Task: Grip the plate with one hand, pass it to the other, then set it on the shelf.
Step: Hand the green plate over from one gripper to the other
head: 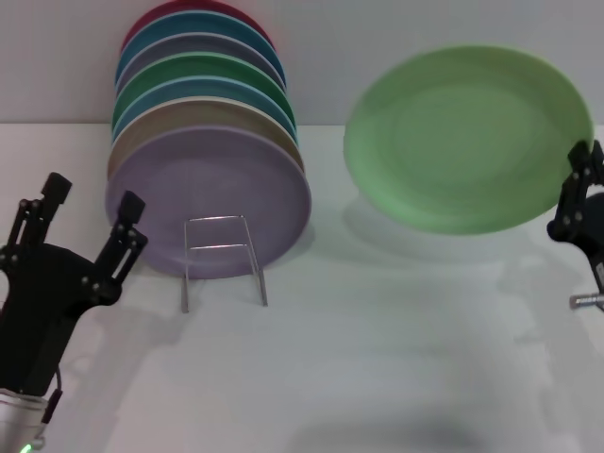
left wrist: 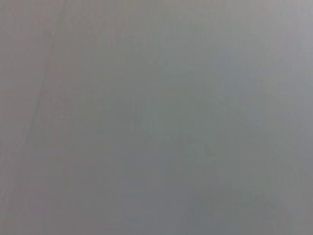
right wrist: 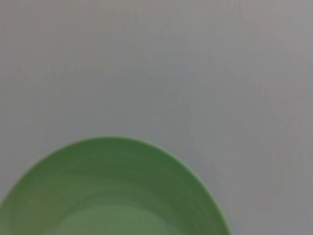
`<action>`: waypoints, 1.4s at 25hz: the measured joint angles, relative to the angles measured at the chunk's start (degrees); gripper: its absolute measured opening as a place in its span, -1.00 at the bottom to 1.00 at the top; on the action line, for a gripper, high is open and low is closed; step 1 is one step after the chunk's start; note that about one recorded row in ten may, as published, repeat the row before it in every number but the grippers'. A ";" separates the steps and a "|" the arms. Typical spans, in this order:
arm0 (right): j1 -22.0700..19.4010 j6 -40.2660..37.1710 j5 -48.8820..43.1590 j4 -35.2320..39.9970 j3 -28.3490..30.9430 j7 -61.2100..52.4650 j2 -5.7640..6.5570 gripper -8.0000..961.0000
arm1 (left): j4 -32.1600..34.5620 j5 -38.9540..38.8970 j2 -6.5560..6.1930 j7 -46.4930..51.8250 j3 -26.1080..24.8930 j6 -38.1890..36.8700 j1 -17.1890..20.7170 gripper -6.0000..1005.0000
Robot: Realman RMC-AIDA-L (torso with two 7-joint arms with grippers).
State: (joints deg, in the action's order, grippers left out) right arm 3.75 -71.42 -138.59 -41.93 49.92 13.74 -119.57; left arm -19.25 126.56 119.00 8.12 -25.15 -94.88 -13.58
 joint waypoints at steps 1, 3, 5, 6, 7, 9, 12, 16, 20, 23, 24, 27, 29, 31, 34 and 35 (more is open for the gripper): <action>-0.35 -0.72 0.00 0.19 -0.80 0.01 0.00 -0.95 | -0.02 0.00 0.02 -0.05 0.44 0.01 -0.11 0.62; -1.12 -1.88 0.00 0.28 -2.02 0.18 0.00 -0.95 | -0.30 0.00 0.02 -0.29 1.30 0.08 -0.24 0.62; -2.02 -3.07 0.00 0.04 -3.24 0.83 0.00 -0.95 | -0.92 -0.02 0.02 -1.42 2.51 0.28 -0.30 0.62; -3.02 -3.93 0.01 -0.48 -4.53 2.24 -0.03 -0.95 | -1.66 -0.01 0.01 -3.68 3.69 0.68 -0.31 0.62; -3.02 -3.93 0.01 -0.48 -4.53 2.24 -0.03 -0.95 | -1.66 -0.01 0.01 -3.68 3.69 0.68 -0.31 0.62; -3.66 -4.28 0.62 -1.09 -6.01 4.34 -0.08 -0.95 | -2.61 0.00 0.00 -6.22 4.97 1.62 -0.33 0.62; -3.90 -4.98 4.35 -1.96 -9.72 8.01 -0.12 -0.95 | -3.19 0.00 0.00 -8.20 6.54 2.98 -0.61 0.62; -3.59 -6.61 8.41 -2.45 -14.67 10.98 0.05 -0.95 | -3.73 0.05 0.07 -10.24 8.40 4.61 -0.91 0.62; -4.41 -6.92 9.14 -3.67 -17.12 13.80 -0.12 -0.95 | -4.42 0.09 0.09 -12.00 9.13 7.24 -0.98 0.62; -4.52 -7.37 10.62 -4.08 -19.00 16.04 -0.07 -0.95 | -4.49 0.09 0.09 -12.15 9.61 7.87 -1.15 0.62; -4.44 -7.50 11.13 -4.17 -19.53 16.69 0.00 -0.95 | -4.49 0.09 0.09 -12.15 9.75 7.99 -1.19 0.62; -4.34 -7.59 11.78 -4.32 -20.60 18.44 0.06 -0.95 | -4.67 0.09 0.09 -12.16 10.11 8.53 -1.32 0.62; -4.42 -7.72 11.81 -4.37 -20.94 19.20 0.02 -0.95 | -5.13 0.09 0.09 -12.17 10.40 9.16 -1.42 0.62; -4.56 -8.24 12.68 -4.65 -21.75 20.51 -0.06 -0.95 | -5.63 0.09 0.09 -12.35 10.45 9.88 -1.53 0.62; -4.52 -8.67 14.10 -5.02 -22.83 21.50 -0.05 -0.95 | -6.60 0.09 0.09 -13.39 10.52 10.94 -1.78 0.62; -4.40 -8.88 14.99 -5.24 -23.59 22.19 -0.02 -0.95 | -7.04 0.09 0.08 -13.94 10.60 11.51 -1.95 0.62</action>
State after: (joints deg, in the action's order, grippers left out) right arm -0.65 -80.31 -123.60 -47.17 26.33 35.92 -119.59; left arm -26.29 126.65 119.08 -5.82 -14.54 -83.38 -15.53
